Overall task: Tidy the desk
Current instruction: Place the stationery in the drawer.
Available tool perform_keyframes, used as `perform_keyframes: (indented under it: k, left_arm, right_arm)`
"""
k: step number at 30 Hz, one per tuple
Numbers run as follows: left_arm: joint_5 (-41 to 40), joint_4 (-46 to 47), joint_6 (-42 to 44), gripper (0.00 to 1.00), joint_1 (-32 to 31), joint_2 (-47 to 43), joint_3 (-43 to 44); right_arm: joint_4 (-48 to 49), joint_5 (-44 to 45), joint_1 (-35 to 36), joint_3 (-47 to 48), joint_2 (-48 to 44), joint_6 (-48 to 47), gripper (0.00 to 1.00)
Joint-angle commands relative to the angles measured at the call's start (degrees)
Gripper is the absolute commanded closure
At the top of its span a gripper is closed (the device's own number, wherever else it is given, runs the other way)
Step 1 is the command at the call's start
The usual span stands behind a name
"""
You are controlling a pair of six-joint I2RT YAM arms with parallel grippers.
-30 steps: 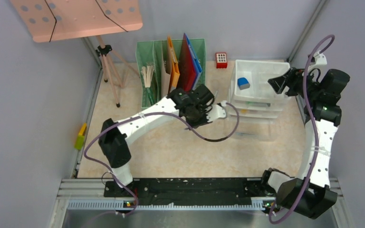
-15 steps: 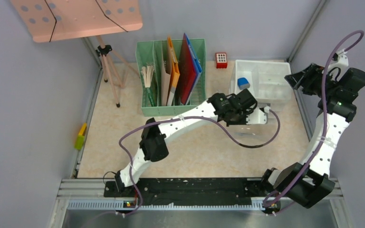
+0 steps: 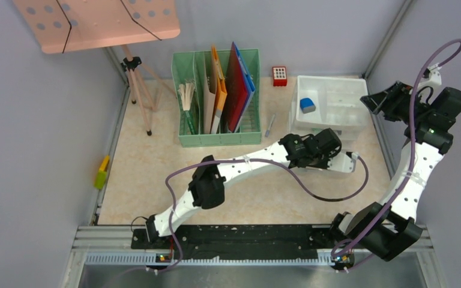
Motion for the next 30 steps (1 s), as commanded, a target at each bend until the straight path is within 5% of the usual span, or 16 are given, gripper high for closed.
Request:
perform_keyframes:
  k: [1,8,20,30]
  left_arm:
    - [-0.17,4.97,0.44,1.0,-0.66,0.8,2.61]
    - [-1.52,6.97,1.94,0.98,-0.66,3.93,2.69]
    - [-4.25,8.73,3.73,0.53,-0.66,5.18,3.3]
    - [-3.46,6.16,-0.53,0.35,-0.66,-2.68,2.2]
  right_arm:
    - [0.41,-1.7,-0.64,1.14,-1.09,-0.44,0.32]
    - [-1.16,-2.06,-0.64,1.12,-1.45,-2.38,0.33]
    - [-2.4,-2.59,-1.08,0.95,-1.93,-3.45,0.33]
    - [-3.83,-3.09,-1.08,3.39,-1.97,-4.64,0.33]
